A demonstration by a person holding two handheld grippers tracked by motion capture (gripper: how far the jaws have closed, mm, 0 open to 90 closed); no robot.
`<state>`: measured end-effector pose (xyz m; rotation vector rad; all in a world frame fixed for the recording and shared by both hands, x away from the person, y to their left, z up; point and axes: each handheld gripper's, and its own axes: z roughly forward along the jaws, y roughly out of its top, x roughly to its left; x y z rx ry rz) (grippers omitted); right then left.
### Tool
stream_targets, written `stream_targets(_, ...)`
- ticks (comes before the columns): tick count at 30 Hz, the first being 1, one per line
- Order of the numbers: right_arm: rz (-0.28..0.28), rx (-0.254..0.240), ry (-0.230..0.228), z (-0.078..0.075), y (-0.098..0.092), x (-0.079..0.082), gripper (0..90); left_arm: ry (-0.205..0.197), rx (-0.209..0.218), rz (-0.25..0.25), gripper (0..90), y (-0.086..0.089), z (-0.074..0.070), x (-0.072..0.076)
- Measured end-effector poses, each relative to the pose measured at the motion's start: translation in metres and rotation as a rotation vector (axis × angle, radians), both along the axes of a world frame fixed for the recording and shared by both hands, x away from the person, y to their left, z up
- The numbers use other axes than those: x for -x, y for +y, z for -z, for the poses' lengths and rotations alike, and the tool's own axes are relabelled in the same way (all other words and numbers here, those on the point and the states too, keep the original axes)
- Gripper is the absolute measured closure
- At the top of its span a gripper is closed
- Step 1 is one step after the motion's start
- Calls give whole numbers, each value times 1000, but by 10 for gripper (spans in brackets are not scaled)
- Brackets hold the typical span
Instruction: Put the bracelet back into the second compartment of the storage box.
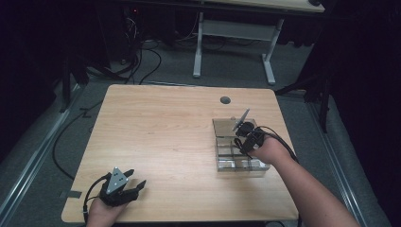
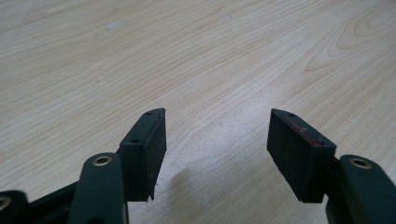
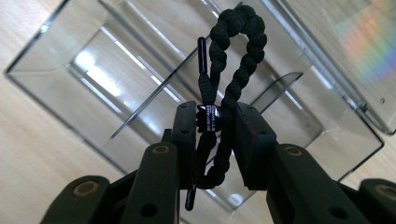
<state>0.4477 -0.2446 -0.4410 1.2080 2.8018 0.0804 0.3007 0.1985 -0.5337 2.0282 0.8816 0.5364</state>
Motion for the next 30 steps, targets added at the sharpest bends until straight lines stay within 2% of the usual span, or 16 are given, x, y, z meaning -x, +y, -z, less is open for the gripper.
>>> stream_targets(1, 16, 1, 14, 2, 1, -1, 717, 0, 0, 1, 379, 0, 0, 0)
stream_targets(2, -6, -5, 11, 4, 0, -4, 717, 0, -1, 1, 378, 0, 0, 0)
stream_targets(4, 8, 10, 23, 7, 1, -6, 717, 0, 0, 1, 378, 0, 0, 0)
stream_targets(5, -14, 12, 16, 9, 0, -9, 717, 0, 0, 2, 378, 0, 0, 0)
stream_targets(6, 32, 11, 29, 10, 2, -9, 717, 1, -1, 2, 378, 0, 0, 0)
stream_targets(8, 31, 10, 30, 10, 2, -11, 717, 1, -1, 2, 378, 0, 0, 0)
stream_targets(9, -2, 4, 20, 13, 0, -15, 717, 2, -1, 3, 378, 0, 0, 0)
stream_targets(12, 15, 12, 34, 18, 0, -19, 717, 2, -1, 3, 378, 0, 0, 0)
stream_targets(16, 7, 16, 37, 22, -2, -24, 717, 3, -2, 6, 377, 0, 0, 0)
stream_targets(18, 43, 12, 49, 24, 0, -24, 717, 3, -4, 7, 377, 0, 0, 0)
stream_targets(19, 29, 14, 48, 25, 0, -25, 717, 2, -3, 7, 377, 0, 0, 0)
stream_targets(25, 31, 19, 56, 32, 0, -29, 717, 2, -6, 8, 377, -1, 0, 0)
stream_targets(30, 74, 23, 87, 37, 3, -29, 717, 5, -8, 10, 376, -1, 0, 0)
